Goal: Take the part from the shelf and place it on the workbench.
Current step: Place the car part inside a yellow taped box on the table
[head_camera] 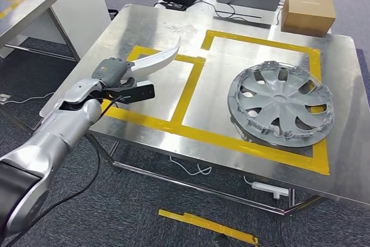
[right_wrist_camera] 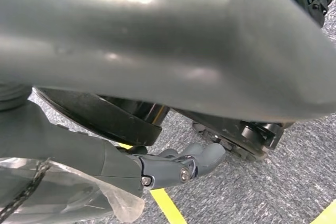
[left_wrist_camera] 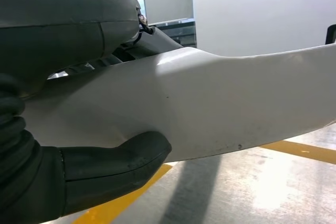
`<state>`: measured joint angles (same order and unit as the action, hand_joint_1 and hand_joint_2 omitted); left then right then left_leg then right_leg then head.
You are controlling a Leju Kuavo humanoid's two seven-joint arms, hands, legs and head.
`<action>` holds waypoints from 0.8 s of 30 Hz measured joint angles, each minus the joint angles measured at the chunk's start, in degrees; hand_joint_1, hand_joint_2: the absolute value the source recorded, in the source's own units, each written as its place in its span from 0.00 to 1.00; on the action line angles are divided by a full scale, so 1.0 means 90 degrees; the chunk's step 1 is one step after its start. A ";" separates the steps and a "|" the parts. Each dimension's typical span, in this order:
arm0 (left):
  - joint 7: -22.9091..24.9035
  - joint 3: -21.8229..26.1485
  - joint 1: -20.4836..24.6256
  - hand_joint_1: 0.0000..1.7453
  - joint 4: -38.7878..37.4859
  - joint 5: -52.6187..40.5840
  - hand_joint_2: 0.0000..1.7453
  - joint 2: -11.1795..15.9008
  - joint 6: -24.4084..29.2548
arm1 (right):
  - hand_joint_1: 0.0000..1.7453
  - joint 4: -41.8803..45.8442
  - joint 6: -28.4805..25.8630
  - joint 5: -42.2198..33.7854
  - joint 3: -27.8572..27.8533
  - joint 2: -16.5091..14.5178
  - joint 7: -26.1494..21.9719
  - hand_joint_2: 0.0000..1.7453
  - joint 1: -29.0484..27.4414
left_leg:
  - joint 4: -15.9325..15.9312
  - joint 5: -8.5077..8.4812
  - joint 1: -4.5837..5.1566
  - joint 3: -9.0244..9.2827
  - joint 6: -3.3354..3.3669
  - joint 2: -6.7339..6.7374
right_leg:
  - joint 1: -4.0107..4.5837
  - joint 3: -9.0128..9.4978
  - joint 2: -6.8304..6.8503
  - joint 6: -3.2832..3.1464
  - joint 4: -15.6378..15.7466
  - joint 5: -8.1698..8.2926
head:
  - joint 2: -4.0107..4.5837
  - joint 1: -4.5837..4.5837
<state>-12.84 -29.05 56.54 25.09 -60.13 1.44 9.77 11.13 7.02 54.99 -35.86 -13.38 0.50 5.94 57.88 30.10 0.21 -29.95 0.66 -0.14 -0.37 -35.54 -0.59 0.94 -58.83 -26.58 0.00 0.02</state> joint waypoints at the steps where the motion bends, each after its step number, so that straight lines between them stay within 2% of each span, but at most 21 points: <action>1: 0.0001 0.0000 0.0001 1.00 -0.0012 0.0000 1.00 0.0005 0.0000 | 0.00 0.0000 0.0000 -0.0002 -0.0005 0.0000 0.0000 0.00 0.0000 | 0.0000 0.0000 0.0000 0.0000 0.0000 0.0000 | 0.0000 0.0000 0.0000 0.0000 0.0000 0.0000 | 0.0000 0.0001; 13: 0.0007 0.0000 0.0009 1.00 -0.0084 -0.0004 1.00 0.0027 0.0005 | 0.00 0.0000 0.0000 -0.0007 -0.0028 0.0000 0.0002 0.00 0.0001 | 0.0000 0.0000 0.0001 0.0001 0.0000 0.0000 | 0.0000 0.0000 0.0000 0.0000 0.0000 0.0000 | 0.0000 0.0001; 17: 0.0026 0.0096 0.0003 1.00 -0.0084 0.0190 1.00 0.0065 0.0225 | 0.00 0.0000 -0.0027 -0.0045 -0.0033 -0.0012 0.0097 0.00 0.0004 | 0.0000 0.0000 0.0001 0.0000 0.0000 0.0000 | 0.0000 0.0000 0.0000 0.0000 0.0000 0.0000 | 0.0000 0.0000; 21: -0.0329 0.0556 -0.0039 0.00 -0.0075 0.0738 1.00 0.0106 0.0840 | 0.00 0.0000 -0.0004 -0.0260 -0.0148 -0.0027 0.0017 0.00 -0.0003 | 0.0000 0.0000 0.0001 0.0001 0.0000 0.0000 | 0.0000 0.0000 -0.0004 0.0000 0.0000 0.0000 | 0.0000 0.0001; 22: -0.0402 0.0666 -0.0052 0.00 -0.0070 0.0778 1.00 0.0110 0.0959 | 0.00 0.0000 0.0005 -0.0275 -0.0174 -0.0027 -0.0023 0.00 -0.0007 | 0.0000 0.0000 0.0001 0.0001 0.0000 0.0001 | 0.0000 0.0000 -0.0004 0.0000 0.0000 0.0000 | 0.0000 0.0001; 24: -0.0503 0.0840 -0.0080 0.00 -0.0062 0.0809 0.50 0.0113 0.1093 | 0.00 0.0000 0.0016 -0.0278 -0.0200 -0.0027 -0.0074 0.00 -0.0013 | 0.0000 0.0000 0.0001 0.0001 0.0000 0.0000 | 0.0000 0.0000 -0.0004 0.0000 0.0000 0.0000 | 0.0000 0.0001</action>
<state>-17.36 -21.49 55.81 24.53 -52.85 2.46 19.61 11.13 7.16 52.48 -37.65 -13.62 -0.16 5.83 57.88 30.10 0.22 -29.94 0.65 -0.14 -0.37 -35.54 -0.63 0.94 -58.83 -26.58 0.00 0.02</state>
